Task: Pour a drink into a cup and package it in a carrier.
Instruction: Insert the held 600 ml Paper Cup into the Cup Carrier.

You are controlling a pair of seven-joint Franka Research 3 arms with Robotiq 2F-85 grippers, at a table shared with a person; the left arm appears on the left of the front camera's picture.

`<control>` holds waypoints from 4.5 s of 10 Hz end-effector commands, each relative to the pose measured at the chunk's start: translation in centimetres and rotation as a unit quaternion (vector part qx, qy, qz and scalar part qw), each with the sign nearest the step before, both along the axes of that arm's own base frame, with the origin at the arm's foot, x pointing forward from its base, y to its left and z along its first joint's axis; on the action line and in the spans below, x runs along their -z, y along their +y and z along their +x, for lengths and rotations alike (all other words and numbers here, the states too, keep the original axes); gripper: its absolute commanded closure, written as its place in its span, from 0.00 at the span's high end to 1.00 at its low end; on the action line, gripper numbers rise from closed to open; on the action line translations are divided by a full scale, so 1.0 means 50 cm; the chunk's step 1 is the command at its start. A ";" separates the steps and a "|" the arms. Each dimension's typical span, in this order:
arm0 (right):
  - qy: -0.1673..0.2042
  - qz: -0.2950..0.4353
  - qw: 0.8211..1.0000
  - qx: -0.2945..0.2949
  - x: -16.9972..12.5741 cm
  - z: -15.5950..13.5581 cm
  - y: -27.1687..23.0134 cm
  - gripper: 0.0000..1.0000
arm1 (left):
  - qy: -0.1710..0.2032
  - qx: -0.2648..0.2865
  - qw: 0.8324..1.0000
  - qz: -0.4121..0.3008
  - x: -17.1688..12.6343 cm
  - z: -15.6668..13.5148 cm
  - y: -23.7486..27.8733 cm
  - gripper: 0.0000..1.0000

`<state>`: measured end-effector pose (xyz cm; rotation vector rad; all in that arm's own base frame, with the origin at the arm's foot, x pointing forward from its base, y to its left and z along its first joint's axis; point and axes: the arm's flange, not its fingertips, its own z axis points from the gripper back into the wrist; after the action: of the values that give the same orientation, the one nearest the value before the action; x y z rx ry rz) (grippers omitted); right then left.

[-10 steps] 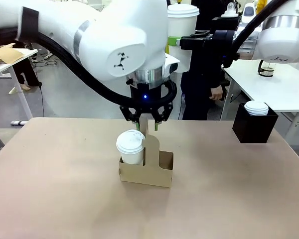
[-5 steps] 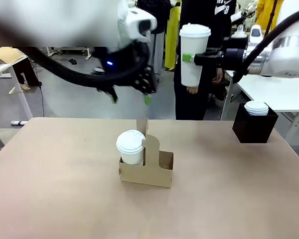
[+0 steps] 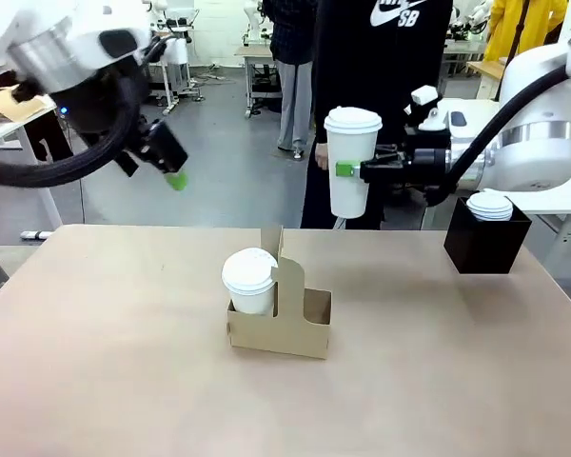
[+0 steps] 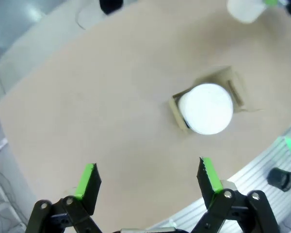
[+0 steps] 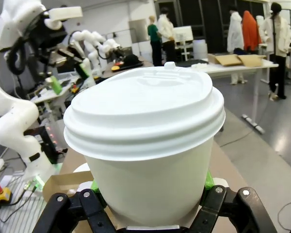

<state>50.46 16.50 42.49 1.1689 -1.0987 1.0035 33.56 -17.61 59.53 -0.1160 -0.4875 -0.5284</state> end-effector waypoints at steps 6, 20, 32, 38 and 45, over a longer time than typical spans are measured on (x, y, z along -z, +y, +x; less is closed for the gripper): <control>-0.015 0.013 0.998 -0.052 0.023 -0.003 0.010 0.81 | -0.006 0.012 1.000 -0.012 0.021 0.003 0.015 1.00; -0.002 0.050 0.973 -0.225 0.213 -0.111 0.136 0.81 | -0.106 0.070 0.991 -0.040 0.101 0.050 0.194 1.00; -0.033 0.065 0.962 -0.264 0.301 -0.132 0.108 0.81 | -0.106 0.070 0.991 -0.040 0.101 0.050 0.194 1.00; -0.047 0.022 0.961 -0.271 0.338 -0.119 0.097 0.81 | -0.106 0.070 0.991 -0.040 0.101 0.050 0.194 1.00; -0.019 -0.023 0.964 -0.266 0.318 -0.125 0.072 1.00 | -0.106 0.070 0.991 -0.040 0.101 0.050 0.194 1.00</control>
<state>44.54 20.85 25.13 1.4845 -0.8428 1.4508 36.33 -7.88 54.37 -0.1711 -0.7182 -0.6729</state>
